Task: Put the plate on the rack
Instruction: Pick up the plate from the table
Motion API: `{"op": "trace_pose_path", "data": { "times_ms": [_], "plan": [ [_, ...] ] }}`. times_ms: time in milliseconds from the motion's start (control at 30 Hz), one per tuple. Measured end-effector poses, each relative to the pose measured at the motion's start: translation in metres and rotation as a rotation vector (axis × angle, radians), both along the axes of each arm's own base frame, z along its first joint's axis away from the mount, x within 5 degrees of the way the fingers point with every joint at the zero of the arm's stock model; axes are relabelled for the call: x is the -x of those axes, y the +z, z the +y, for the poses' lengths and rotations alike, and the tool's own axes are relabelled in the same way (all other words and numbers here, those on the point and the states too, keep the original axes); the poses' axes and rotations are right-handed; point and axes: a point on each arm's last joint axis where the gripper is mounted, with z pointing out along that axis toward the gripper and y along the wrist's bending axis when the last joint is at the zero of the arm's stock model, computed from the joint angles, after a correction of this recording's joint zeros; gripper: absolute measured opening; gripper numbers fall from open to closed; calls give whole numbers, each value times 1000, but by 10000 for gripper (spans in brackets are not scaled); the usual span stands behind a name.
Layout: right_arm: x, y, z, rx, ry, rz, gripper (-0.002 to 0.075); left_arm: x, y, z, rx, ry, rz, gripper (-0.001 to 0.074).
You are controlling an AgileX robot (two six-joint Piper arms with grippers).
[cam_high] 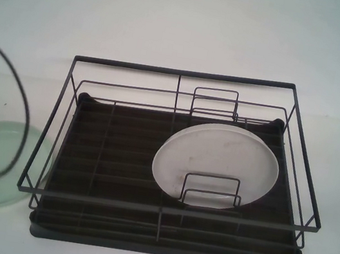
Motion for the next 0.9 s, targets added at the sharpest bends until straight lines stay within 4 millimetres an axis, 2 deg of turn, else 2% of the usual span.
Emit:
{"op": "trace_pose_path", "data": {
  "times_ms": [133,200,233,267,333,367,467,600,867,900],
  "plan": [
    [3,-8,2,15,50,38,18,-18,-13,19,43,-30,114,138],
    [4,-13,3,19,61,59,18,-29,-16,23,-3,-141,219,211],
    [5,-15,3,18,62,67,18,-29,-28,24,-27,-194,307,244],
    [5,-18,3,12,63,76,18,-40,-21,26,-32,-209,304,266],
    [6,-22,4,-4,64,90,18,-52,-25,30,-23,-218,343,300],
    [6,-24,5,-10,67,100,18,-55,-33,30,-7,-219,372,307],
    [9,-26,6,-19,82,138,18,-74,-38,37,-17,-225,397,319],
    [12,-28,7,-20,96,169,18,-89,-63,43,7,-228,460,323],
    [12,-28,8,-36,100,174,18,-120,-98,54,-3,-241,513,323],
    [12,-28,8,-41,101,173,18,-122,-109,54,7,-244,539,323]
  ]
}}
